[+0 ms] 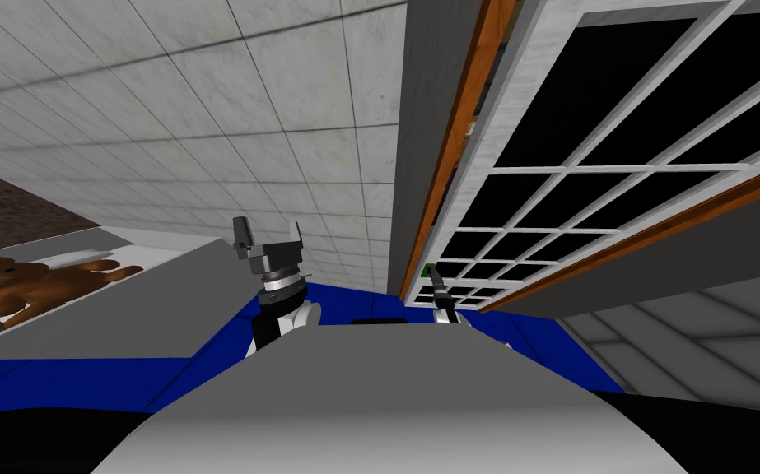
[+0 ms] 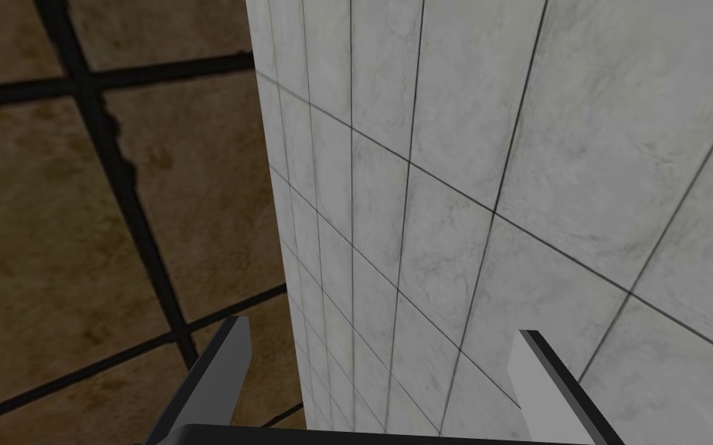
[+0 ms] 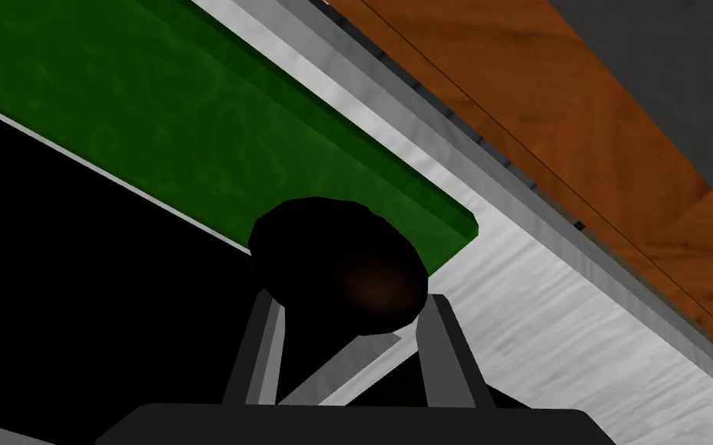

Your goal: Pull the door open

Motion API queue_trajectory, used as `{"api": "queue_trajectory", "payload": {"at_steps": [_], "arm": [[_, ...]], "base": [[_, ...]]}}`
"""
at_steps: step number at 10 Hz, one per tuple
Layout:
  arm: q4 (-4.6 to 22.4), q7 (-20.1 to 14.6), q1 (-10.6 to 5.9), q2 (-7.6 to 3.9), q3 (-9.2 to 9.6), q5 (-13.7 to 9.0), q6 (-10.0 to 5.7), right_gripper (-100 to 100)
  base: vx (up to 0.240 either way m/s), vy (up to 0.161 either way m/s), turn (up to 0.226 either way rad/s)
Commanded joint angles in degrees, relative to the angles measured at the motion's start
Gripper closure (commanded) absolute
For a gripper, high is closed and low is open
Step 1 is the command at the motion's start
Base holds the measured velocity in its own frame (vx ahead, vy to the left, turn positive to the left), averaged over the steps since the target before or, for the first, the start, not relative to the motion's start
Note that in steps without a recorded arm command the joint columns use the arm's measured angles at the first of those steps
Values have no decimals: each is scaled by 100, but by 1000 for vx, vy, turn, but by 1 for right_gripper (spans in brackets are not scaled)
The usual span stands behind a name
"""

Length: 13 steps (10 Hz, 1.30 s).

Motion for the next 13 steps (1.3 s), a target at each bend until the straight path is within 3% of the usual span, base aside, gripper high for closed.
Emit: {"api": "queue_trajectory", "payload": {"at_steps": [1,5,7,11,13], "arm": [[-77,-286,23,96,244,-124,-17,100],[-77,-389,23,96,244,-124,-17,100],[-126,-763,45,56,446,-362,-9,100],[-175,-1314,67,16,650,-602,0,100],[-175,-1345,67,16,650,-602,0,100]], "base": [[-39,-16,20],[-16,-3,-4],[-33,-10,24],[-31,-16,13],[-27,-2,11]]}}
